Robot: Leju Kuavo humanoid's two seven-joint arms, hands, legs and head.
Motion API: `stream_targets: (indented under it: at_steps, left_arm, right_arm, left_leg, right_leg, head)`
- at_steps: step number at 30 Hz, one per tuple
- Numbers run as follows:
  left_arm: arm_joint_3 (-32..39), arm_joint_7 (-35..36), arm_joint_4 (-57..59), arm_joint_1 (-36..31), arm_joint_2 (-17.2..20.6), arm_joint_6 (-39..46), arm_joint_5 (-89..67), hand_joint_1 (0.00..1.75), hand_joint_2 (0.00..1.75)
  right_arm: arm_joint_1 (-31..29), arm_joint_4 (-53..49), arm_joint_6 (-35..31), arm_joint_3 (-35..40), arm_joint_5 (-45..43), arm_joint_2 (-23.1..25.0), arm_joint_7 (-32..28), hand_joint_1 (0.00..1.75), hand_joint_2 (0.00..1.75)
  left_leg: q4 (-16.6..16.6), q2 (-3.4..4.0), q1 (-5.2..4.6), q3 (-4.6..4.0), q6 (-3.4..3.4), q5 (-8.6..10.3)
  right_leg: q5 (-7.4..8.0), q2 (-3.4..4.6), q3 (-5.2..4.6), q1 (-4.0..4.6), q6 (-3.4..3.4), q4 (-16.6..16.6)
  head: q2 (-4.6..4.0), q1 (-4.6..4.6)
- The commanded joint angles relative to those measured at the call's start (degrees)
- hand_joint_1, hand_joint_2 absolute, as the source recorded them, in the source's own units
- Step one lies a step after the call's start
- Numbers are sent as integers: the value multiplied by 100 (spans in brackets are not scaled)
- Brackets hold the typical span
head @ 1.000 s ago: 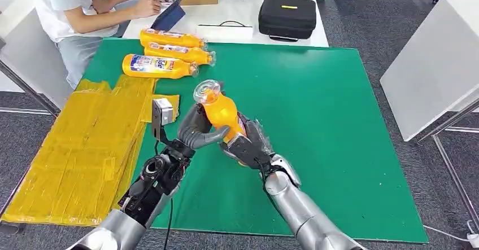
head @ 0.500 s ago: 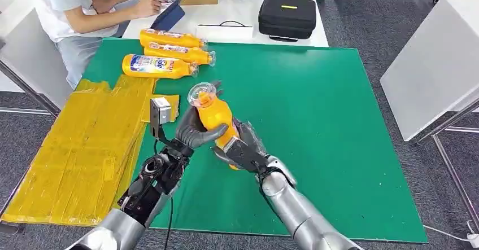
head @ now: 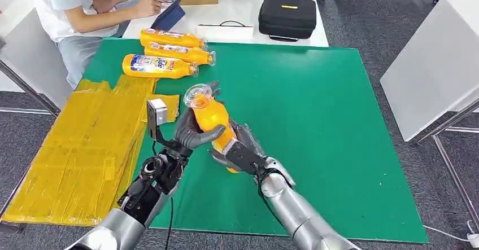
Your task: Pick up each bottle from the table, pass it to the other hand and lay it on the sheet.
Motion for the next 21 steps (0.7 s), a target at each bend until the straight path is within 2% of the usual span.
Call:
stream_targets:
  at_steps: [1, 9, 11, 12, 16, 21]
  left_arm:
    - [8, -1, 423, -256, 21, 25, 26, 175, 175]
    - [2, -3, 431, -254, 23, 35, 34, 175, 175]
    - [2, -3, 431, -254, 23, 35, 34, 175, 175]
    - [2, -3, 431, -254, 23, 35, 34, 175, 175]
    - [2, -3, 431, -254, 23, 35, 34, 175, 175]
    - [-11, -21, 447, -240, 16, 68, 61, 175, 175]
  right_arm:
    - [-165, 192, 45, 372, -19, -42, -50, 175, 175]
    - [-167, 213, 30, 373, -33, -40, -47, 175, 175]
    - [-167, 213, 30, 373, -33, -40, -47, 175, 175]
    - [-167, 213, 30, 373, -33, -40, -47, 175, 175]
    - [-167, 213, 30, 373, -33, -40, -47, 175, 175]
    - [-176, 245, -62, 365, -36, -46, -46, 175, 175]
  left_leg:
    - [2, 0, 7, 31, -13, -16]
    - [-2, 0, 3, 16, -9, -7]
    - [12, -3, 11, 55, -22, -32]
    - [-1, -2, 3, 17, -9, -7]
    - [6, -1, 8, 37, -16, -21]
    - [-1, -2, 4, 17, -8, -7]
  right_leg:
    - [-14, -6, 31, 9, -15, 0]
    - [-6, -4, 16, 4, -9, -2]
    - [-30, -13, 56, 14, -24, 10]
    - [-6, -6, 16, 4, -9, -1]
    - [-18, -8, 38, 10, -17, 3]
    - [-6, -6, 17, 5, -9, -3]
  head:
    - [0, 0]
    - [0, 0]
    - [0, 2]
    - [0, 0]
    - [0, 0]
    - [0, 0]
